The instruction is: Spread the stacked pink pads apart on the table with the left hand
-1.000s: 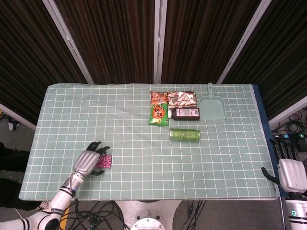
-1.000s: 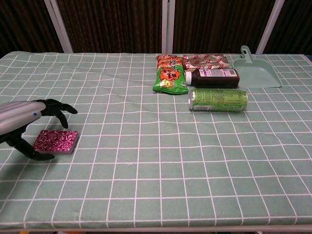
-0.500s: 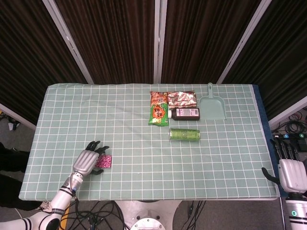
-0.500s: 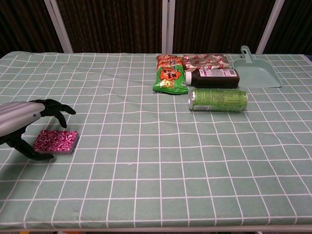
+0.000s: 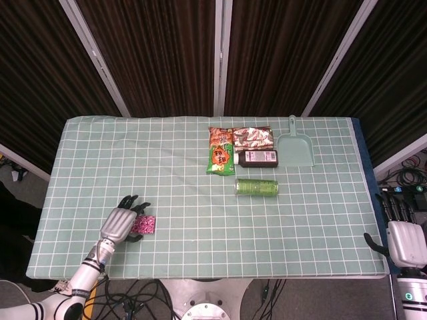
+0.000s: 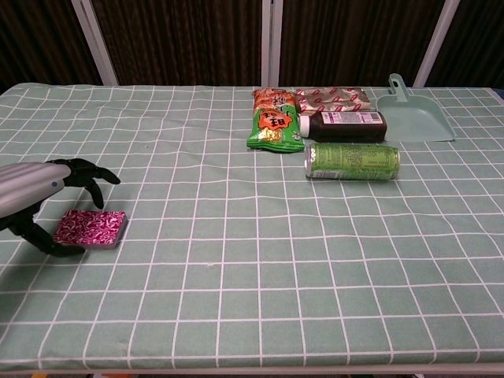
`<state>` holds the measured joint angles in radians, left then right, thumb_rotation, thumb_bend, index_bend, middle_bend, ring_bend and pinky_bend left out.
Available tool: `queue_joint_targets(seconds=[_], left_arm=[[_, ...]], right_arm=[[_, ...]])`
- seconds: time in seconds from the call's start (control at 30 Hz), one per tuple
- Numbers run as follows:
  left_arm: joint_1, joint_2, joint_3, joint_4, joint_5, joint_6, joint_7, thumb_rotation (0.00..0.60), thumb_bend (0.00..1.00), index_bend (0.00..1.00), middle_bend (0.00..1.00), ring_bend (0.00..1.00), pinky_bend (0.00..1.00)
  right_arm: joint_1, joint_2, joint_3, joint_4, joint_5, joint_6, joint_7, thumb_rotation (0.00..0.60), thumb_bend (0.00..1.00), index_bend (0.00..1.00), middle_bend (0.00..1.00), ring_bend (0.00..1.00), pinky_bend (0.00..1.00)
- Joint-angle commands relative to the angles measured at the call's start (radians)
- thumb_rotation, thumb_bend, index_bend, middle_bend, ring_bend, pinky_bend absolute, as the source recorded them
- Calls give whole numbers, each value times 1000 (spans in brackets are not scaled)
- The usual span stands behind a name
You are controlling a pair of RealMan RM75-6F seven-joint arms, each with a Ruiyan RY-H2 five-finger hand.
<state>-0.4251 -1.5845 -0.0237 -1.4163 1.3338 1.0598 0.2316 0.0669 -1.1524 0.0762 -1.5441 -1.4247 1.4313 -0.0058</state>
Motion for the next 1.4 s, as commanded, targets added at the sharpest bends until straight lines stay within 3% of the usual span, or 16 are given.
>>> queue_joint_targets(seconds=[0.03,1.4], left_arm=[[-1,1,0,-3,-1,0,2,600,172,167,333,5,59],[-5,-7,-4,-3,-4,26,13,600,228,208,438,54,58]], right_arm=[[0,0,0,0,1,0,0,600,167,0,1,0,0],[-3,-1,0,11,7,-3,11,600,167,0,1,0,0]])
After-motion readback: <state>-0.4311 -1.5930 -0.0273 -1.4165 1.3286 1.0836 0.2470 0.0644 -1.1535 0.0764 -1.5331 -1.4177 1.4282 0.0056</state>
